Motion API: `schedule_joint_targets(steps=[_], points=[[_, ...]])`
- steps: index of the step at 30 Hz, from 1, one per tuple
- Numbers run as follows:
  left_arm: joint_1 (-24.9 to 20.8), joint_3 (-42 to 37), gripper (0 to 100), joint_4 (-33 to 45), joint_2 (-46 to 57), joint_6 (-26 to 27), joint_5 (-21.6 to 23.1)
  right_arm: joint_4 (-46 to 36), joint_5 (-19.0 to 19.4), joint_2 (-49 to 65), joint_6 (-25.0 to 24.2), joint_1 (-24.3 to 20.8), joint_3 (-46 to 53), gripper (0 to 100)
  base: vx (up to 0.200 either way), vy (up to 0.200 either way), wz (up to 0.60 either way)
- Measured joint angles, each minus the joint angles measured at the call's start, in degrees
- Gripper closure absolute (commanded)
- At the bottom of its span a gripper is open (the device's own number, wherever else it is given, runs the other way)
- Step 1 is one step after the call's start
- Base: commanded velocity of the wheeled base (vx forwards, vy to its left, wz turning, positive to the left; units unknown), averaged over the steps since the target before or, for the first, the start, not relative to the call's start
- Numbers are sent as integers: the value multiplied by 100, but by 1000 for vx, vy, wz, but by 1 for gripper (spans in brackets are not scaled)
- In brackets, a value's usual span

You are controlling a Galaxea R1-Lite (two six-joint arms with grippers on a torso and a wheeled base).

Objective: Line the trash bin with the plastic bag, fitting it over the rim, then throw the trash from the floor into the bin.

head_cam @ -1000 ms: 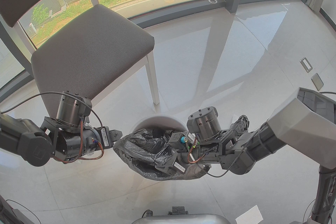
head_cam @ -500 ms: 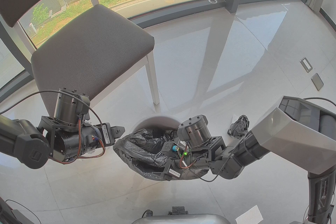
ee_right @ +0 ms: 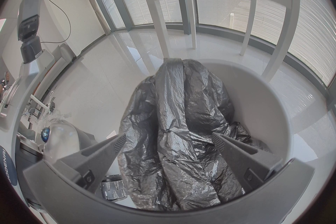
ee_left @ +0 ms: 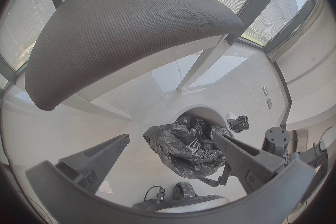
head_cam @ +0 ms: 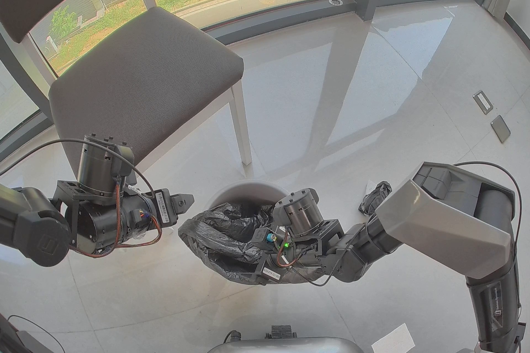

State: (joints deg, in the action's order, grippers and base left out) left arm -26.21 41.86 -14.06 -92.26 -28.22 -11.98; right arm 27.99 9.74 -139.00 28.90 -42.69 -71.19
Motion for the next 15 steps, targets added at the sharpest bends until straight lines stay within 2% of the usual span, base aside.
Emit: schedule_joint_targets(steps=[15], points=[[48, -112, 0, -204, 78, 107, -24, -21, 0, -414, 108, 184, -518, 0, 0, 0, 0]])
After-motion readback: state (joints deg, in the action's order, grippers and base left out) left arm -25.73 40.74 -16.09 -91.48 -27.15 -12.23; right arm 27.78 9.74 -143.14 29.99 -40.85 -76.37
